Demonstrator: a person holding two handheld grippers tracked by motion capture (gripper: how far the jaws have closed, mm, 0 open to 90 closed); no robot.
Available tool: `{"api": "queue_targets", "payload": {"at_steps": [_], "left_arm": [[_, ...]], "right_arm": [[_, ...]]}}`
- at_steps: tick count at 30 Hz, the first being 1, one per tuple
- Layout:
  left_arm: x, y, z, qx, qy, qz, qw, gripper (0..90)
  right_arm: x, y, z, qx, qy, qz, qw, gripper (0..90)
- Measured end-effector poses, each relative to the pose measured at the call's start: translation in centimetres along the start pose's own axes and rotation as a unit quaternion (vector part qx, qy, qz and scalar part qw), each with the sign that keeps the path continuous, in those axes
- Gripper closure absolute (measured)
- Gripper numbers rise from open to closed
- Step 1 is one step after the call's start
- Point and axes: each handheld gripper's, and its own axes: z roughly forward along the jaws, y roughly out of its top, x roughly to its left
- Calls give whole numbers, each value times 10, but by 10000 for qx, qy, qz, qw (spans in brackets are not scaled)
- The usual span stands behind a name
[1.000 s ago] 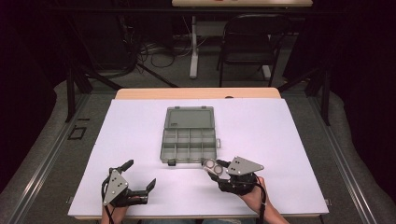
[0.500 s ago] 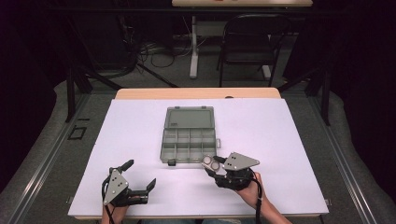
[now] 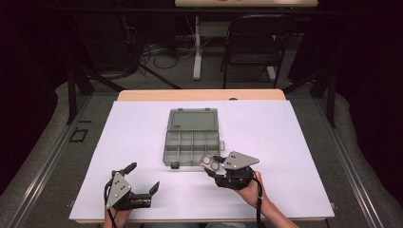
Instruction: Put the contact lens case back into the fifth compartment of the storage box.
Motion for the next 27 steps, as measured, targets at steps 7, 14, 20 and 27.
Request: {"api": "queue_targets", "payload": {"at_steps": [7,14,20,27], "left_arm": [[0,0,0,5,5,8,10000,1],[0,0,0,1,9,7,10000,1],[0,0,0,-4,14,3,10000,1],[-1,0,1,15,12,5,10000,2]], "right_arm": [[1,5,4,-15,44,-23,10000,492],[0,9,9,-16,81,-49,10000,493],[-1,13,13,-16,106,-51,9999,492],[-3,18,19,-15,136,-42,9999,493]]}}
